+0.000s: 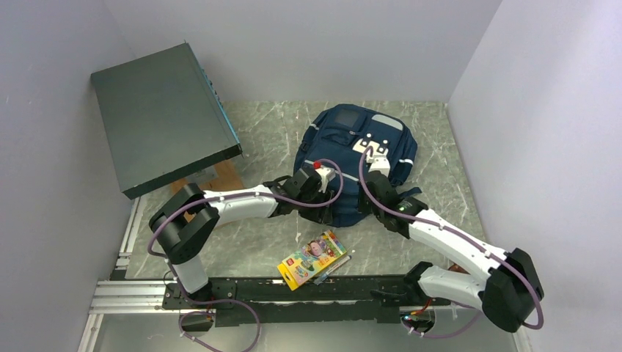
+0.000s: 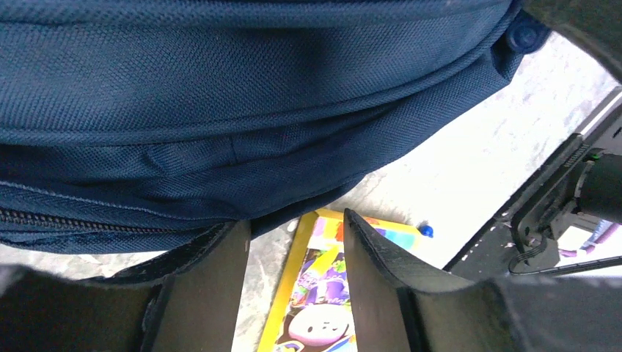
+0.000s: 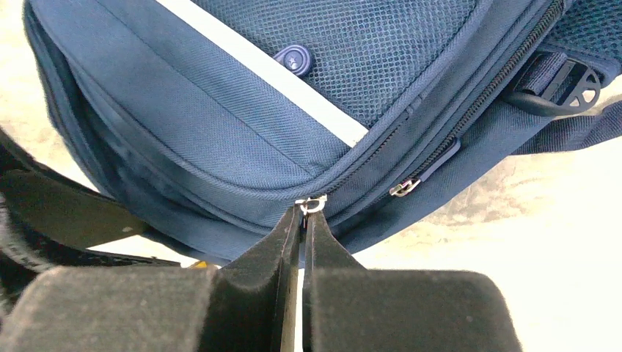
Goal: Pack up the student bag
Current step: Unzip the student bag at the center of the board.
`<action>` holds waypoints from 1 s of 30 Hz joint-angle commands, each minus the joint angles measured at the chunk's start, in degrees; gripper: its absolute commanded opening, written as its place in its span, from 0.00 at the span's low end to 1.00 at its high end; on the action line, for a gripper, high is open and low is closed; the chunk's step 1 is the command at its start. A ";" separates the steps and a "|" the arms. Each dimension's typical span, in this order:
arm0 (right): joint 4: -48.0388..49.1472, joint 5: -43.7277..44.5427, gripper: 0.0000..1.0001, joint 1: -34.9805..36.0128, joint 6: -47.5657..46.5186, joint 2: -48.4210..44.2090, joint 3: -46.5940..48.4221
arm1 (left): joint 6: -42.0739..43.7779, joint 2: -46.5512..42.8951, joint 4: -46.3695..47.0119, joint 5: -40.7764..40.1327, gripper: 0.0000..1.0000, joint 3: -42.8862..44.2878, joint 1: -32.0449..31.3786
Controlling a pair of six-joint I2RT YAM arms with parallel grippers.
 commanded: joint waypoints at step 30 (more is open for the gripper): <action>10.07 -30.08 0.00 -11.73 11.93 -17.19 -8.82 | -0.98 -27.94 13.12 -16.74 0.84 -20.83 0.61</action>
